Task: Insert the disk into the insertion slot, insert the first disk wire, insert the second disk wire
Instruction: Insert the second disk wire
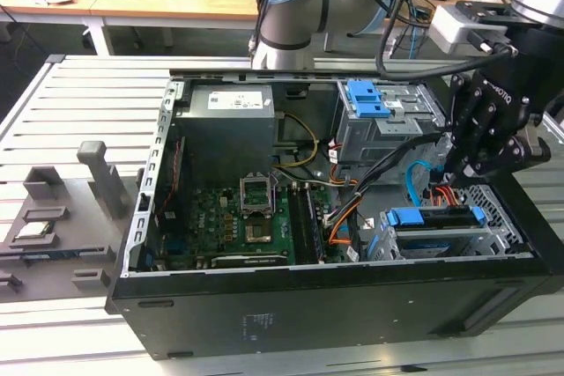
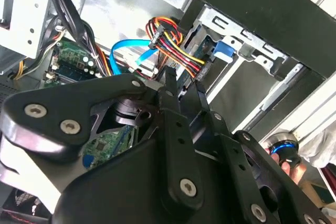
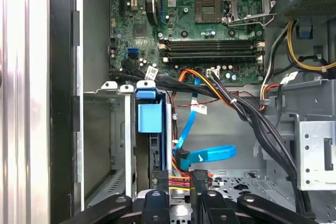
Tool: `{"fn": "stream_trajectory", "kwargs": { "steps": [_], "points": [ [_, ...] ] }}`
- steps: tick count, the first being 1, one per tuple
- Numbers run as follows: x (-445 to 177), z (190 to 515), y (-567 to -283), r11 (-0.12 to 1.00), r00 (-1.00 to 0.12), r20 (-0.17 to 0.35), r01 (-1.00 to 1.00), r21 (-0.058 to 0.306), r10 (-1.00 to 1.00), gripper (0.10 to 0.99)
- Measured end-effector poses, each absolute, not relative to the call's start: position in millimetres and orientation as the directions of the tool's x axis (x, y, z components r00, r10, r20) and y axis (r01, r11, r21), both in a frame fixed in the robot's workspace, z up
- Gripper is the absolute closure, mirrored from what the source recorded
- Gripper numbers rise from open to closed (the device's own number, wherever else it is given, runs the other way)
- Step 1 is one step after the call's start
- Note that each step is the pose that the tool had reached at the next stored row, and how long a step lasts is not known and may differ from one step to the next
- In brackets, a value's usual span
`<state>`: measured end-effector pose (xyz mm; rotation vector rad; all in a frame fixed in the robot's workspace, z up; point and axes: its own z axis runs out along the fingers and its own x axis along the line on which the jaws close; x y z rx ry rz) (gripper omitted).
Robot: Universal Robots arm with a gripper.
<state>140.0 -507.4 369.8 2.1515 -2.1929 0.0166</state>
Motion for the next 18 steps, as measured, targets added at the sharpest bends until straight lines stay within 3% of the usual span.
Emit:
{"fn": "stream_trajectory", "kwargs": {
  "steps": [16, 18],
  "points": [
    [113, 372, -504, 0.005, -0.002, 0.06, -0.999, 0.04, -0.998, 0.796],
    [113, 372, -504, 0.005, -0.002, 0.061, -0.999, 0.04, -0.998, 0.925]
  ]
}}
